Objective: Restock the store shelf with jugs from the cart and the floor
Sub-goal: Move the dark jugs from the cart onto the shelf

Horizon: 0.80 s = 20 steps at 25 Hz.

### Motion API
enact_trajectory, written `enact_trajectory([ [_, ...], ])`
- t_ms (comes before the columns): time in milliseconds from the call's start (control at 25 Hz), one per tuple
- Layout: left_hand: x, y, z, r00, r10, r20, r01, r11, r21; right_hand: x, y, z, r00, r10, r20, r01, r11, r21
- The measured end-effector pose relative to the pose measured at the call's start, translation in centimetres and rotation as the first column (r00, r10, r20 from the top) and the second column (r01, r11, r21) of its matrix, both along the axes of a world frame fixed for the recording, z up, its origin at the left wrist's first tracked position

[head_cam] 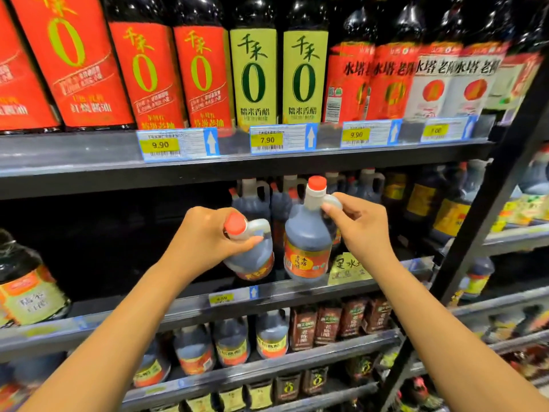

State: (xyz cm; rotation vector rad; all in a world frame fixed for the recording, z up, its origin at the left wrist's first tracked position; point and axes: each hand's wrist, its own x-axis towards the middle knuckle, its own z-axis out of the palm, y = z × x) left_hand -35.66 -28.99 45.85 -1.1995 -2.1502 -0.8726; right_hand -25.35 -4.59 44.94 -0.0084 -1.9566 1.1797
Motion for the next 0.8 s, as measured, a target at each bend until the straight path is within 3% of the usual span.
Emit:
enact_trajectory([
  [120, -0.9, 1.0, -1.2, 0.997, 0.053, 0.060, -0.050, 0.997, -0.061, -1.2, 0.7, 0.4, 0.999, 0.047, 0.011, -0.047, 0.999, 0.020],
  [240, -1.6, 1.8, -0.2, 0.974, 0.069, 0.217, -0.058, 0.997, -0.056, -2.2, 0.8, 1.0, 0.997, 0.068, 0.028, -0.069, 0.997, 0.040],
  [360, -2.5, 3.2, 1.1, 0.907, 0.076, 0.414, -0.045, 0.995, -0.084, -3.5, 0.8, 0.8, 1.000, -0.019, 0.017, 0.018, 0.996, 0.090],
  [440, -3.1, 4.2, 0.6, 0.865, 0.060, 0.498, -0.059, 0.998, -0.017, -4.8, 1.3, 0.0, 0.997, -0.060, 0.054, 0.056, 0.995, 0.078],
  [560, -3.6, 5.3, -1.1, 0.858, 0.074, 0.508, -0.124, 0.990, 0.065, -5.4, 2.1, -2.0, 0.987, -0.041, 0.158, 0.047, 0.998, -0.039],
  [680, -2.9, 5.6, -2.7, 0.840, 0.056, 0.539, -0.161, 0.976, 0.149, -4.4, 2.8, -2.2, 0.982, 0.101, 0.162, -0.067, 0.977, -0.203],
  [800, -1.5, 5.8, -4.2, 0.809, 0.031, 0.587, -0.231, 0.935, 0.270, -4.1, 2.9, -2.1, 0.973, 0.141, 0.182, -0.096, 0.966, -0.239],
])
